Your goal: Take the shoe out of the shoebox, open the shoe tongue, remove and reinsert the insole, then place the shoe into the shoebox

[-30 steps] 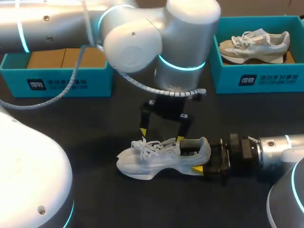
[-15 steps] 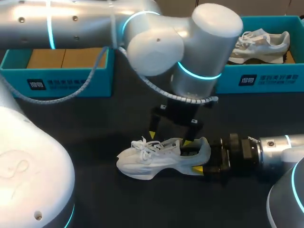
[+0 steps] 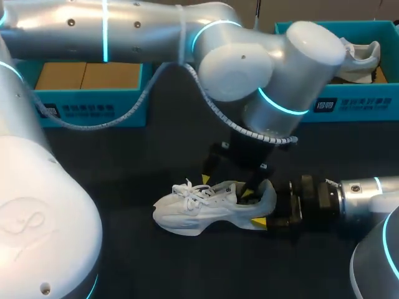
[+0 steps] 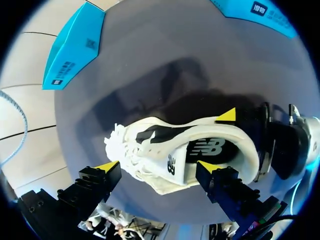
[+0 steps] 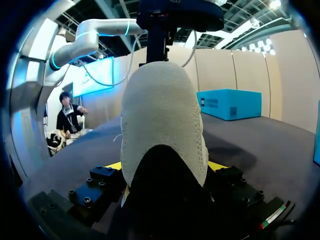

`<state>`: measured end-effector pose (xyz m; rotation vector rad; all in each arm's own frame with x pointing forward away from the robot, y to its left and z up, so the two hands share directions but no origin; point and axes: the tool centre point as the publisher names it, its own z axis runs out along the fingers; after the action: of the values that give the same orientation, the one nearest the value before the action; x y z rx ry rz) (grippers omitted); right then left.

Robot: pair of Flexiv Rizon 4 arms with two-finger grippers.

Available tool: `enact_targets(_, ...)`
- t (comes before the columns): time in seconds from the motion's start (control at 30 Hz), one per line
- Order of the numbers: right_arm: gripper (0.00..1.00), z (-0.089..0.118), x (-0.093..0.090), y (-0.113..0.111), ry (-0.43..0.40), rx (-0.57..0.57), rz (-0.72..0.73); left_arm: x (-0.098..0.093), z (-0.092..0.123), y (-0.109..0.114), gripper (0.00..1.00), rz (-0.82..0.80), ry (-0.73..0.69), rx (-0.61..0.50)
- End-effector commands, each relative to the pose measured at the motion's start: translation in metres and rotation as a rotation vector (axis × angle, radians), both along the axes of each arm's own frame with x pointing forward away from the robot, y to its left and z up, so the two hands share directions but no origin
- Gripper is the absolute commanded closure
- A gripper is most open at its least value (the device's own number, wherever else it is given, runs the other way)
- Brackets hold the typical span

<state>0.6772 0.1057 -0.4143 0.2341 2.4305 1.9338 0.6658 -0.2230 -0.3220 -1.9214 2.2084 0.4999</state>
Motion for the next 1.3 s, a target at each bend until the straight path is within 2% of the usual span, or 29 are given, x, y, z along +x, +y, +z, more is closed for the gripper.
enact_targets(0.03, 1.0, 0.001, -0.001, 0.001, 0.001, -0.004, -0.003, 0.0, -0.006, -0.002, 0.0, 0.004, 0.005, 0.039)
enact_targets(0.53, 1.0, 0.001, -0.001, 0.001, 0.001, -0.004, -0.003, -0.004, -0.009, 0.019, 0.0, 0.027, 0.015, 0.111)
enact_targets(0.63, 1.0, 0.001, -0.001, 0.001, 0.001, -0.004, -0.003, -0.004, -0.009, 0.024, 0.16, 0.036, 0.019, 0.116)
enact_targets(0.8, 1.0, 0.001, -0.001, 0.001, 0.001, -0.004, -0.003, -0.003, -0.003, 0.03, 0.31, 0.048, 0.022, 0.083)
enact_targets(0.87, 1.0, 0.001, -0.001, 0.001, 0.001, -0.004, -0.003, -0.003, 0.0, 0.033, 0.51, 0.05, 0.026, 0.058)
enact_targets(1.07, 1.0, 0.001, -0.001, 0.001, 0.001, -0.004, -0.003, -0.004, 0.007, 0.034, 0.55, 0.039, 0.033, -0.019)
enact_targets(1.3, 1.0, 0.001, -0.001, 0.001, 0.001, -0.004, -0.003, -0.008, 0.007, 0.026, 0.61, 0.014, 0.045, -0.055)
